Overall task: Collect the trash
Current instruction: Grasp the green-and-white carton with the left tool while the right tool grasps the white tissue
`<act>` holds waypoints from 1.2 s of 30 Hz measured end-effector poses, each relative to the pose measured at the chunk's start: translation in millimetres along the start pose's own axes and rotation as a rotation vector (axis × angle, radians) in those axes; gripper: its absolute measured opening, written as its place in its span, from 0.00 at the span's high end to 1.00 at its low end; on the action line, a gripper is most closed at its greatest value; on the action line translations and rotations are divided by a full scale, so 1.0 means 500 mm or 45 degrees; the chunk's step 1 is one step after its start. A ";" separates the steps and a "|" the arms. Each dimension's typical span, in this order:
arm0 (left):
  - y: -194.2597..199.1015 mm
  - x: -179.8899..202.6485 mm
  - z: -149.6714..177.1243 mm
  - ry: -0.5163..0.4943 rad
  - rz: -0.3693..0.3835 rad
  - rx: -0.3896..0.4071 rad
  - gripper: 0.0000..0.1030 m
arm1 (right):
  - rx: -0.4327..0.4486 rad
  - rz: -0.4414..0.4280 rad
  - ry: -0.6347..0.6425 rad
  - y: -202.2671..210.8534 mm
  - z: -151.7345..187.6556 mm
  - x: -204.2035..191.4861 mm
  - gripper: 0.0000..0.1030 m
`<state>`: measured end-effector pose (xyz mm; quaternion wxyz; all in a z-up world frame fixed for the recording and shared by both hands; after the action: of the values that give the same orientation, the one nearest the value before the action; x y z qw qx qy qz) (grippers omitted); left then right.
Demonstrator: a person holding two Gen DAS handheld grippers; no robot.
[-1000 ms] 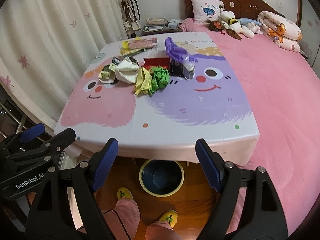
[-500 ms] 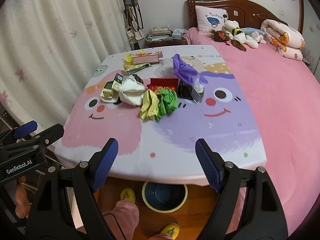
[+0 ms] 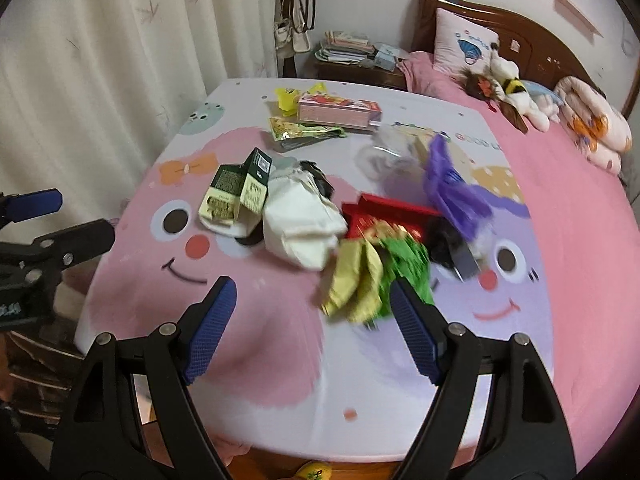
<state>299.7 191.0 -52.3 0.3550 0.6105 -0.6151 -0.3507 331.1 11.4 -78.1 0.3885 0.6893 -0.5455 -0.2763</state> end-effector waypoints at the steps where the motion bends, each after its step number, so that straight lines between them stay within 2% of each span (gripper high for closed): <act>1: -0.013 -0.004 -0.006 -0.005 0.007 -0.008 0.10 | -0.009 0.014 0.014 -0.022 -0.015 -0.008 0.25; 6: -0.097 -0.032 -0.056 -0.050 0.065 -0.064 0.10 | -0.077 0.077 0.058 -0.124 -0.058 -0.027 0.25; 10: -0.168 -0.043 -0.098 -0.045 0.129 -0.127 0.10 | -0.153 0.114 0.083 -0.196 -0.062 -0.030 0.27; 12: -0.194 -0.039 -0.112 -0.040 0.157 -0.152 0.10 | -0.189 0.120 0.106 -0.230 -0.057 -0.036 0.37; 16: -0.238 -0.021 -0.134 -0.055 0.199 -0.192 0.10 | -0.212 0.153 0.116 -0.280 -0.056 -0.031 0.46; 18: -0.252 -0.008 -0.141 -0.067 0.218 -0.209 0.10 | -0.209 0.124 0.061 -0.289 -0.062 -0.025 0.50; 23: -0.280 0.040 -0.160 -0.128 0.259 -0.237 0.10 | -0.220 0.046 -0.059 -0.283 -0.064 -0.002 0.54; 28: -0.300 0.079 -0.174 -0.167 0.277 -0.274 0.10 | -0.196 -0.010 -0.218 -0.241 -0.055 0.024 0.54; 36: -0.351 0.117 -0.176 -0.202 0.198 -0.366 0.13 | -0.071 -0.032 -0.440 -0.155 -0.072 0.084 0.54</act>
<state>463.9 131.0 -159.4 0.4150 0.4745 -0.6300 -0.4535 412.6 -12.9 -121.5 0.3045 0.6271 -0.5877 -0.4106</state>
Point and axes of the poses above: each gripper's, at about its wrist camera, not at the fingertips, and y roughly against the way its jaws point, x to its right, z to its underside, the point moved 10 cm from there along -y, roughly the way its jaws point, and after that the axes turned 1 degree about -z, right-handed, at the moved point
